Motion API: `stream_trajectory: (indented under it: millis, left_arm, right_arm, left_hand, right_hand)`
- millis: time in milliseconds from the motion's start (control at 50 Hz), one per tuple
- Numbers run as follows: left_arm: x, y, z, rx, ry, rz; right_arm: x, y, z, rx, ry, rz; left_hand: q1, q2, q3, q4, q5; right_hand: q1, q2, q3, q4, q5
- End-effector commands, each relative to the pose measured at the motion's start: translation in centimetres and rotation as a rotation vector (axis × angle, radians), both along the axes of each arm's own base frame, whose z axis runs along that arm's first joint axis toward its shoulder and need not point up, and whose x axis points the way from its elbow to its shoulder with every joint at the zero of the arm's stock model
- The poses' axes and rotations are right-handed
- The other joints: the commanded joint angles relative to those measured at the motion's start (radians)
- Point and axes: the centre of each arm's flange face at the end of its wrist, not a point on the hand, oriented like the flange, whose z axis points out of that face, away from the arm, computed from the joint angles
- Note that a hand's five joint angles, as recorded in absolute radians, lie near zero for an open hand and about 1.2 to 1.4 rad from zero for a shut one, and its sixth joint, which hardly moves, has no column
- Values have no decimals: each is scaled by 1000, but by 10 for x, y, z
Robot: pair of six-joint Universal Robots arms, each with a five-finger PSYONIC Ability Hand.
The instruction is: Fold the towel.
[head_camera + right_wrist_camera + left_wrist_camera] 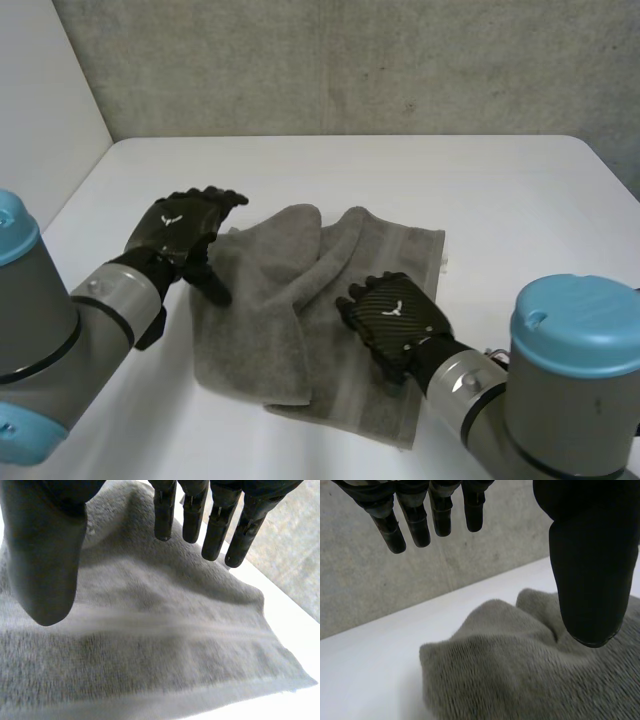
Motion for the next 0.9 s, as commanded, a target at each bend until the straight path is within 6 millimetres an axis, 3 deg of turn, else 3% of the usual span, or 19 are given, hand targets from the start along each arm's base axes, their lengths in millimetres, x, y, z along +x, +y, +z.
stream_trajectory:
  millis: [20, 180, 500, 900]
  left_arm:
    - [12, 20, -21, 23, -202, -37]
    - [21, 38, -41, 22, -347, -81]
    - [26, 19, -47, -30, -326, -28]
    - [27, 19, -49, -25, -324, -26]
  right_arm:
    - [-20, 1, -7, 110, 64, -40]
    - [-32, 12, -22, 195, 85, -14]
    - [-33, 18, -41, 174, 41, 7]
    - [-31, 17, -47, 173, 28, 8]
  left_hand:
    - [42, 40, 41, 42, 41]
    - [39, 37, 38, 39, 38]
    - [30, 28, 29, 31, 30]
    - [15, 14, 14, 16, 15]
  right_hand:
    - [-69, -95, -77, -59, -24]
    - [-69, -95, -77, -59, -24]
    - [-25, -51, -33, -15, 20]
    - [166, 140, 158, 176, 210]
